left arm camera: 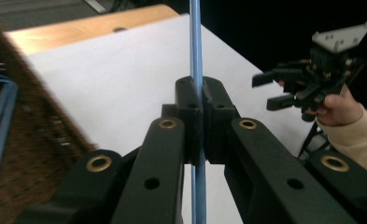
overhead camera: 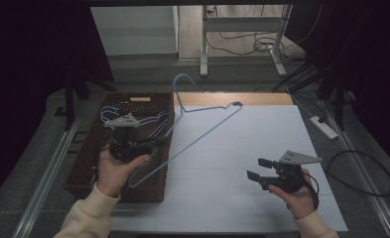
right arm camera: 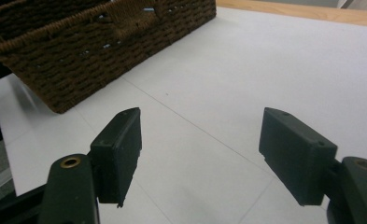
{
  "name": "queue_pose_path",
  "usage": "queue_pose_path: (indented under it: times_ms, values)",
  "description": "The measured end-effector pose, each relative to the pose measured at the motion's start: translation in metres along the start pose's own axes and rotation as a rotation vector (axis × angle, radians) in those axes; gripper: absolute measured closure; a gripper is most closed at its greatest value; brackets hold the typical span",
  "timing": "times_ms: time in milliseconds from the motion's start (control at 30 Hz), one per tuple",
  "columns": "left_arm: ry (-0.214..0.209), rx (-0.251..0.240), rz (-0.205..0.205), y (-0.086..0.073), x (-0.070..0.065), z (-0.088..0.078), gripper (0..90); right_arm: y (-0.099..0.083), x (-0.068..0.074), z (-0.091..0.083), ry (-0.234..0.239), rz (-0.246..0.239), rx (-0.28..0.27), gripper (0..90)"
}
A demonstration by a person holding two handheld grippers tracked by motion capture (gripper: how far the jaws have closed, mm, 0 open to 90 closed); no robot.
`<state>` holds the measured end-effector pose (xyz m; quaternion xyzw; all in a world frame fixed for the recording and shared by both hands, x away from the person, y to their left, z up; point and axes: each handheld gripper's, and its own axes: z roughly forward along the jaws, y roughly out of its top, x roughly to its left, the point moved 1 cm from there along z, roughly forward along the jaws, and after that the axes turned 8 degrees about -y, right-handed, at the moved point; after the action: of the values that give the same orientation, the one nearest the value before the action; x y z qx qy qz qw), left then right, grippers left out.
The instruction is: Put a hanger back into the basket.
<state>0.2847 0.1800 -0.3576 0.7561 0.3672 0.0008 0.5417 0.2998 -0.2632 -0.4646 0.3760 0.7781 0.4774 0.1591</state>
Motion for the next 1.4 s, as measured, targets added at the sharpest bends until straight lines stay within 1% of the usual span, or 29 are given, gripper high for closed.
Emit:
queue_pose_path:
  times_ms: [100, 133, 167, 233, 333, 400, 533, 600, 733, 867, 1000, 1167, 1233, 1367, 1400]
  values:
    - [0.014, -0.043, -0.014, -0.003, 0.016, -0.026, 86.7, -0.005, -0.004, 0.003, -0.024, -0.004, 0.015, 30.6]
    - [0.014, -0.043, -0.014, -0.003, 0.016, -0.026, 86.8, -0.005, -0.004, 0.003, -0.024, -0.004, 0.015, 30.6]
    - [0.020, -0.049, -0.018, -0.004, 0.021, -0.032, 86.8, -0.006, -0.005, 0.003, -0.031, -0.004, 0.023, 30.5]
    - [0.045, -0.065, -0.025, -0.007, 0.032, -0.046, 86.8, -0.008, -0.007, 0.005, -0.039, 0.002, 0.030, 30.5]
    - [0.084, -0.079, -0.042, -0.013, 0.046, -0.062, 86.8, -0.010, -0.009, 0.005, -0.050, 0.005, 0.036, 30.3]
    - [0.119, -0.093, -0.059, -0.018, 0.057, -0.073, 86.8, -0.012, -0.009, 0.006, -0.054, 0.004, 0.041, 30.3]
    - [0.170, -0.122, -0.092, -0.026, 0.074, -0.089, 86.8, -0.014, -0.010, 0.006, -0.059, 0.002, 0.047, 30.2]
    - [0.193, -0.124, -0.107, -0.030, 0.082, -0.093, 86.8, -0.015, -0.010, 0.006, -0.060, 0.000, 0.049, 30.2]
    - [0.227, -0.101, -0.130, -0.038, 0.097, -0.093, 86.8, -0.015, -0.009, 0.006, -0.061, -0.007, 0.049, 30.2]
    - [0.258, -0.068, -0.143, -0.045, 0.106, -0.090, 86.8, -0.015, -0.009, 0.007, -0.062, -0.011, 0.052, 30.2]
    - [0.256, -0.041, -0.155, -0.050, 0.113, -0.086, 86.8, -0.015, -0.009, 0.007, -0.064, -0.010, 0.054, 30.2]
    - [0.260, 0.032, -0.168, -0.056, 0.123, -0.071, 86.8, -0.016, -0.008, 0.007, -0.064, -0.012, 0.057, 30.2]
    - [0.266, 0.066, -0.180, -0.058, 0.127, -0.063, 86.8, -0.016, -0.008, 0.008, -0.063, -0.013, 0.060, 30.2]
    - [0.293, 0.148, -0.213, -0.062, 0.135, -0.046, 86.7, -0.016, -0.008, 0.008, -0.062, -0.013, 0.060, 30.2]
    - [0.293, 0.158, -0.227, -0.063, 0.137, -0.043, 86.7, -0.016, -0.008, 0.008, -0.063, -0.013, 0.060, 30.2]
